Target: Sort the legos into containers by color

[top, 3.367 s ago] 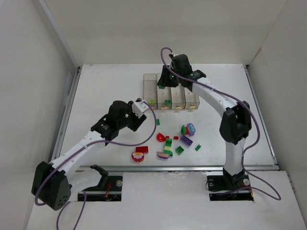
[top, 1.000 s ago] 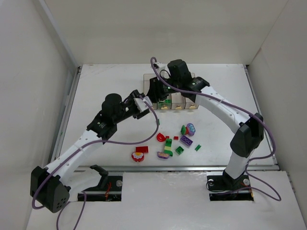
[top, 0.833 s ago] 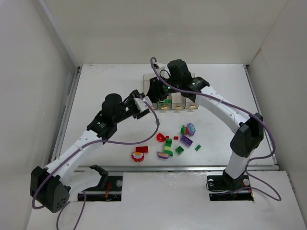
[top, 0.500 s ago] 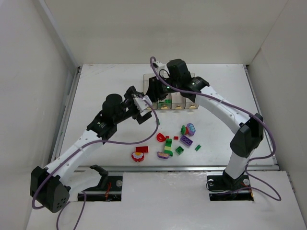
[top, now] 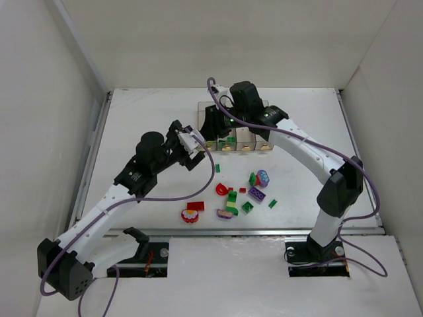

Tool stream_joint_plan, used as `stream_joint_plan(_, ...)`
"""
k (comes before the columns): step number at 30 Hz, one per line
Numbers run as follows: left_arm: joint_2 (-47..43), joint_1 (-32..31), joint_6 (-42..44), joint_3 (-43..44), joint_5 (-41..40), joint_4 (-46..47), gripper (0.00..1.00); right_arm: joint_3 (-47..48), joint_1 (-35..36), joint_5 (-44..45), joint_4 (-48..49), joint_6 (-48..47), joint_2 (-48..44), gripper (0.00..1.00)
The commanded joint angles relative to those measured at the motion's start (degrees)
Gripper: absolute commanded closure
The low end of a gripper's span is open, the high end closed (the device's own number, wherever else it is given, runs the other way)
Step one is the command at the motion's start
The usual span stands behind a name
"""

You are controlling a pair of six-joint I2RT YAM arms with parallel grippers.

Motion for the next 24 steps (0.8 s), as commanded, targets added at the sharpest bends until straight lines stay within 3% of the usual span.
stream_joint_plan(1, 0.54, -0.35, -0.89, 1.99, 1.85, 2.97, 0.21, 1.15, 0.61, -1.19, 3.64, 0.84, -2.37, 1.0)
stream_joint_plan(8, 2.83, -0.35, 1.48, 3.04, 3.61, 0.86, 0.53, 0.45, 0.61, -1.8, 5.05, 1.37, -2.9, 1.0)
stream_joint_plan(9, 3.35, -0.35, 1.48, 3.05, 3.61, 0.86, 0.62, 0.45, 0.61, -1.81, 5.05, 1.37, -2.9, 1.0)
stream_joint_plan(16, 3.36, -0.35, 0.16, 3.58, 3.0, 0.95, 0.98, -0.08, 0.61, -0.41, 5.05, 1.37, -3.43, 1.0)
stream_joint_plan(24, 3.36, 0.86, -3.78, 1.04, -2.01, -6.69, 1.0, 0.45, -3.16, 5.05, 4.43, 5.48, -2.81, 1.0)
